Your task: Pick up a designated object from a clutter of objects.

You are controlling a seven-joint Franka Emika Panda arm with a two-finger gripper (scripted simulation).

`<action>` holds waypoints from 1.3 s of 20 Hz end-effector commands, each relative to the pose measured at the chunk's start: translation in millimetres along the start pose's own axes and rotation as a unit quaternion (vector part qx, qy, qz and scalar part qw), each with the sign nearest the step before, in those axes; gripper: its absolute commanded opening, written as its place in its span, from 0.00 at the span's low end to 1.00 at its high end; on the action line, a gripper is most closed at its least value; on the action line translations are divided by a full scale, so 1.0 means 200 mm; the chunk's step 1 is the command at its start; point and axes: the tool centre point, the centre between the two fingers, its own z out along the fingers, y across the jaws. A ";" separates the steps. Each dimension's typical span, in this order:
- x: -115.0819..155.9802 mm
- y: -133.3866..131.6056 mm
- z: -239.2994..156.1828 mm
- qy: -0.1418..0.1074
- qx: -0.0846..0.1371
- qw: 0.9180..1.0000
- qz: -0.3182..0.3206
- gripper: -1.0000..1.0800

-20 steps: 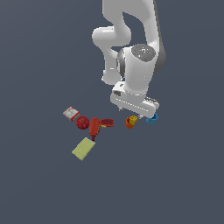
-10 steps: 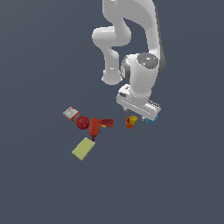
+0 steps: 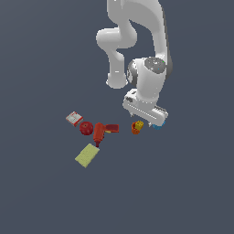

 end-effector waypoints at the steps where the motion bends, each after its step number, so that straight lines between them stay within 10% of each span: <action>1: 0.00 0.00 0.01 0.000 0.000 1.000 0.000 0.96; 17: 0.00 0.00 0.25 0.000 0.000 1.000 0.001 0.96; 18: 0.00 0.00 0.25 0.000 0.000 1.000 0.001 0.00; 26: 0.00 0.00 0.25 0.000 0.000 1.000 0.001 0.00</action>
